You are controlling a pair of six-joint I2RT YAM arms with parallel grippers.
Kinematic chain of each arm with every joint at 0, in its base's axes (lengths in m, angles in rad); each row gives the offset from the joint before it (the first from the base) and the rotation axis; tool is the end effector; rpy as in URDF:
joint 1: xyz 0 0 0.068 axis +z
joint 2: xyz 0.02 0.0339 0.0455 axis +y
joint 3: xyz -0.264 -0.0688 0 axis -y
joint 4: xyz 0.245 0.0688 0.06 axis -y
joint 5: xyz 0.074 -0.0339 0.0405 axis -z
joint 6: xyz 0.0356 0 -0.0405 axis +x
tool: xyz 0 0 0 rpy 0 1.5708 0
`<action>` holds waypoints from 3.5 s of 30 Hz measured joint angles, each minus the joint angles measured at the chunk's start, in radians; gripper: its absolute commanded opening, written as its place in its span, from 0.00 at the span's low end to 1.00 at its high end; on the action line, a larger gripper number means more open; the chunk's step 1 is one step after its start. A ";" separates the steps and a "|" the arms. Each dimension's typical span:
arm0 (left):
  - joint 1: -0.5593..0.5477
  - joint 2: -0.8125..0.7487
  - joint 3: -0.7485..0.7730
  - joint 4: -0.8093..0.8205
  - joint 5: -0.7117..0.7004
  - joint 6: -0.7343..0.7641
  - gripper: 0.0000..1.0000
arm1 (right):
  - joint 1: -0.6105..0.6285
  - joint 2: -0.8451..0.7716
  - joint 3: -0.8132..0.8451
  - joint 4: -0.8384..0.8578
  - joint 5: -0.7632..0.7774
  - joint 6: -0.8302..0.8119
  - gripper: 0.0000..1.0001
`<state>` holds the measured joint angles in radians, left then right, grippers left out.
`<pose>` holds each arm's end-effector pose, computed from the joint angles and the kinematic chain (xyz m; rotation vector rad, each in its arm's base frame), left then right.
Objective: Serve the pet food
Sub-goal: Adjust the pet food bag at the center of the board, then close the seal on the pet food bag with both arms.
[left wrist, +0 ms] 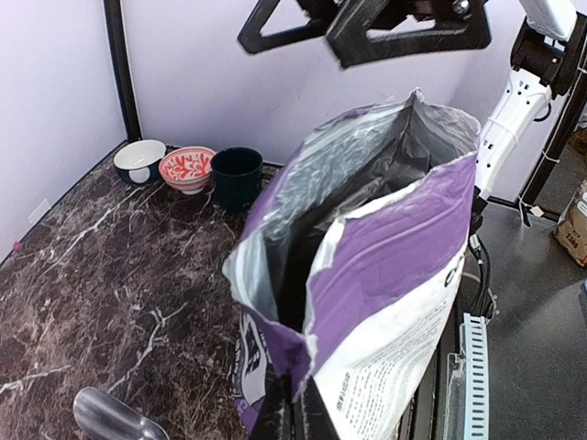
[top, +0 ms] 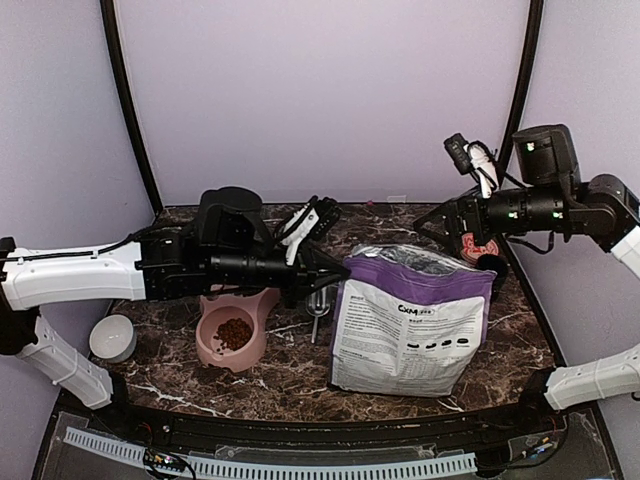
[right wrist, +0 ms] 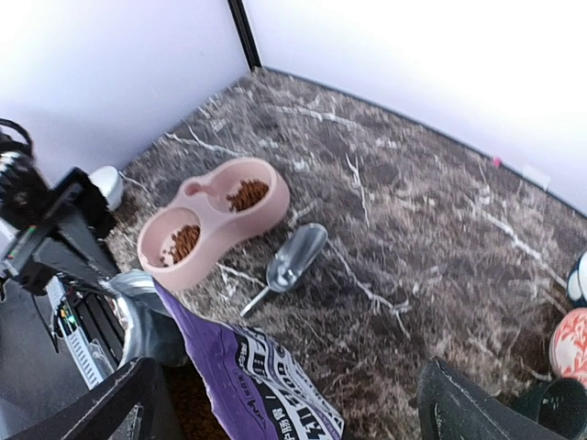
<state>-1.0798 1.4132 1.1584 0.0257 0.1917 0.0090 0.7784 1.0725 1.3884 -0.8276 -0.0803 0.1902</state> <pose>0.1529 -0.3003 0.3458 1.1026 1.5426 -0.9218 0.1429 0.1449 0.4249 -0.6719 2.0440 0.6627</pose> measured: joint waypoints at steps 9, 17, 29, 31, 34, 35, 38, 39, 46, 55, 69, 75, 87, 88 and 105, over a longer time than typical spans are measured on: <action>0.012 -0.090 0.000 -0.154 -0.080 -0.014 0.00 | 0.000 -0.092 -0.058 0.096 -0.103 -0.067 0.96; 0.037 -0.166 -0.017 -0.237 -0.131 -0.013 0.00 | 0.000 -0.093 -0.126 0.187 -0.191 -0.108 0.93; 0.042 -0.211 -0.088 -0.179 -0.103 -0.013 0.00 | -0.001 -0.115 -0.332 0.369 -0.277 -0.201 0.91; 0.045 -0.216 -0.096 -0.172 -0.093 -0.013 0.02 | -0.001 -0.122 -0.346 0.392 -0.288 -0.218 0.90; 0.051 -0.220 -0.105 -0.162 -0.068 -0.010 0.05 | -0.001 -0.126 -0.364 0.423 -0.304 -0.246 0.90; 0.051 -0.220 -0.107 -0.158 -0.061 -0.010 0.05 | -0.001 -0.128 -0.370 0.435 -0.309 -0.256 0.90; 0.057 -0.221 -0.109 -0.149 -0.042 -0.009 0.03 | -0.001 -0.136 -0.388 0.461 -0.319 -0.277 0.90; 0.058 -0.222 -0.110 -0.144 -0.037 -0.009 0.02 | -0.001 -0.138 -0.394 0.471 -0.322 -0.285 0.90; 0.061 -0.222 -0.119 -0.129 -0.012 -0.002 0.00 | -0.001 -0.132 -0.402 0.499 -0.346 -0.326 0.88; 0.062 -0.236 -0.137 -0.116 0.000 -0.002 0.00 | -0.001 -0.126 -0.422 0.553 -0.359 -0.392 0.90; 0.062 -0.250 -0.159 -0.097 0.018 -0.003 0.00 | -0.001 -0.081 -0.441 0.658 -0.440 -0.440 0.84; 0.062 -0.250 -0.159 -0.097 0.018 -0.003 0.00 | -0.001 -0.073 -0.459 0.704 -0.457 -0.409 0.83; 0.062 -0.250 -0.159 -0.096 -0.005 -0.004 0.00 | -0.001 -0.315 -0.534 0.593 -0.456 -0.388 0.83; 0.062 -0.250 -0.159 -0.096 -0.005 -0.005 0.00 | -0.001 -0.328 -0.543 0.582 -0.452 -0.386 0.82; 0.062 -0.250 -0.159 -0.095 -0.001 -0.019 0.00 | -0.001 -0.346 -0.657 0.517 -0.409 -0.337 0.37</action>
<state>-1.0180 1.1629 0.9989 -0.0696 0.1909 -0.0105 0.7776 0.7261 0.7319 -0.3107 -0.4896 -0.1467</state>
